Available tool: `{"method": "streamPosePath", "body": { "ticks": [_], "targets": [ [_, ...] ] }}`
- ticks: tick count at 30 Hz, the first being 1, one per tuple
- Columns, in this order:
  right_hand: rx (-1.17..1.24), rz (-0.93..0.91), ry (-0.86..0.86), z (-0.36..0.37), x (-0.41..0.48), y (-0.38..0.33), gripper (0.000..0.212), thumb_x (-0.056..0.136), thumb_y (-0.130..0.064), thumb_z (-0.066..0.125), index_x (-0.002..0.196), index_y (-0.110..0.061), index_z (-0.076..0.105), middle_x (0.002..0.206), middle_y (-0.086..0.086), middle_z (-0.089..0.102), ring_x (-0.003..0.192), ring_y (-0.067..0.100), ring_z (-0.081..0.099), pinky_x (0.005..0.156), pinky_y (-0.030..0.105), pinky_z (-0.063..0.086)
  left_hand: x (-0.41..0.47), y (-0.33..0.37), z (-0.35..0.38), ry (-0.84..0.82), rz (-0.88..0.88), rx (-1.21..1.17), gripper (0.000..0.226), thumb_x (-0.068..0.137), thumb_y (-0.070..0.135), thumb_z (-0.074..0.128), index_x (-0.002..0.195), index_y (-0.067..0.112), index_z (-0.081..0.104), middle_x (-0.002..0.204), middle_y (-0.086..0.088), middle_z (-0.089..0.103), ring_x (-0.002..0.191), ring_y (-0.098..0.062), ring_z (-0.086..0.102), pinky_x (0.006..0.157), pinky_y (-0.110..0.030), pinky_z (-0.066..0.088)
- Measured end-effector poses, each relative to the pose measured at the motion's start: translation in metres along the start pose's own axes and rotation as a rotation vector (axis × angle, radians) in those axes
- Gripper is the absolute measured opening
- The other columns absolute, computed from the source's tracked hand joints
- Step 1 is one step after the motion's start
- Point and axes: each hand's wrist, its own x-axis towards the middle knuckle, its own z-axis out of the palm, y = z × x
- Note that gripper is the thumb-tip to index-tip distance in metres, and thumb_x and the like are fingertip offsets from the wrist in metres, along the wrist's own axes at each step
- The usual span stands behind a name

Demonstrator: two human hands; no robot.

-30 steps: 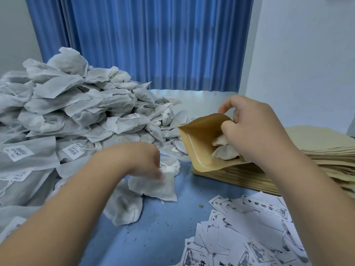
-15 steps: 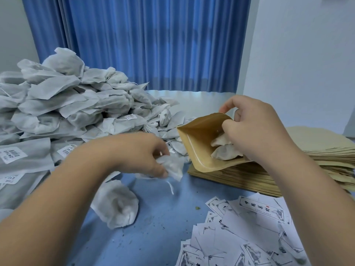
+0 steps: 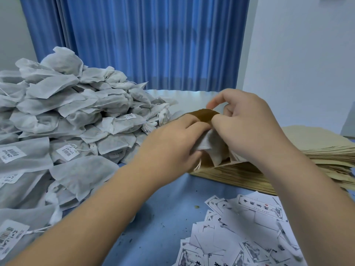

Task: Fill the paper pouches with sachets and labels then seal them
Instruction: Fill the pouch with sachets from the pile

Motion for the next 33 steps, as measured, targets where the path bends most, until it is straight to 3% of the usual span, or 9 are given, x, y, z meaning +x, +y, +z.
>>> {"method": "streamPosePath", "body": {
  "ticks": [3,7,9,13,15,19,21,25,33],
  "targets": [
    [0.030,-0.024,-0.014,0.004,-0.002,-0.007,0.026,0.074,-0.005,0.052,0.087,-0.025,0.062,0.042,-0.007,0.041,0.044,0.007,0.041,0.042,0.019,0.034,0.001,0.002,0.010,0.077,-0.041,-0.071,0.022,0.073,0.006,0.065,0.092,0.009,0.055,0.103,-0.009,0.048,0.076,-0.035,0.054,0.057,-0.046,0.050],
    [0.062,-0.040,-0.021,0.003,-0.003,-0.013,0.029,0.072,-0.001,0.049,0.085,-0.024,0.062,0.040,-0.007,0.037,0.044,0.008,0.039,0.044,0.019,0.033,0.003,-0.004,0.014,-0.044,-0.068,-0.171,0.012,0.083,0.008,0.061,0.091,0.016,0.056,0.087,0.004,0.044,0.077,-0.017,0.047,0.071,-0.029,0.044],
    [0.071,-0.039,-0.035,0.003,-0.004,-0.015,0.030,0.073,0.000,0.048,0.085,-0.023,0.062,0.041,-0.007,0.035,0.045,0.009,0.037,0.047,0.026,0.036,0.002,-0.004,0.012,-0.145,-0.067,-0.216,0.032,0.082,0.000,0.056,0.076,0.030,0.047,0.074,0.013,0.043,0.068,-0.002,0.041,0.064,-0.011,0.034],
    [0.056,-0.030,-0.068,0.008,-0.007,-0.016,0.030,0.074,-0.001,0.048,0.087,-0.024,0.063,0.043,-0.007,0.034,0.047,0.010,0.036,0.056,0.036,0.042,0.000,0.000,0.010,-0.284,-0.140,-0.269,0.055,0.080,-0.004,0.047,0.051,0.042,0.038,0.054,0.018,0.035,0.054,0.010,0.045,0.051,-0.007,0.034],
    [0.024,-0.028,-0.065,0.009,-0.006,-0.013,0.030,0.073,-0.003,0.049,0.088,-0.026,0.063,0.043,-0.006,0.036,0.047,0.010,0.036,0.054,0.035,0.042,0.001,0.002,0.009,-0.295,-0.126,-0.234,0.055,0.082,0.000,0.047,0.054,0.048,0.044,0.056,0.015,0.039,0.054,-0.003,0.044,0.051,-0.014,0.034],
    [-0.088,0.023,-0.025,0.005,-0.001,0.003,0.027,0.074,-0.008,0.051,0.090,-0.028,0.060,0.044,-0.009,0.045,0.043,0.007,0.044,0.047,0.027,0.035,0.000,0.006,0.003,0.001,-0.010,-0.132,0.016,0.086,0.020,0.047,0.076,0.021,0.059,0.072,0.003,0.058,0.069,-0.018,0.052,0.065,-0.040,0.046],
    [-0.134,0.043,0.011,-0.001,0.002,0.012,0.026,0.074,-0.009,0.052,0.091,-0.027,0.061,0.049,-0.007,0.044,0.044,0.008,0.044,0.049,0.026,0.034,-0.003,0.012,-0.001,0.123,0.097,-0.128,0.028,0.087,0.027,0.044,0.075,0.009,0.063,0.068,0.001,0.057,0.063,-0.019,0.052,0.059,-0.040,0.046],
    [-0.137,0.090,0.043,-0.011,0.006,0.024,0.026,0.076,-0.010,0.052,0.091,-0.028,0.061,0.052,-0.006,0.045,0.045,0.013,0.045,0.049,0.025,0.036,-0.009,0.042,0.017,-0.150,0.303,-0.106,0.032,0.091,0.027,0.046,0.064,0.013,0.055,0.063,0.002,0.052,0.059,-0.020,0.048,0.052,-0.032,0.041],
    [-0.152,0.089,0.013,-0.012,0.006,0.031,0.024,0.077,-0.011,0.053,0.091,-0.029,0.061,0.058,-0.009,0.045,0.047,0.012,0.046,0.049,0.025,0.036,-0.032,0.050,0.083,-0.559,0.304,-0.001,0.033,0.101,0.038,0.037,0.123,0.021,0.054,0.118,0.003,0.056,0.111,-0.021,0.049,0.092,-0.039,0.043]
  ]
}}
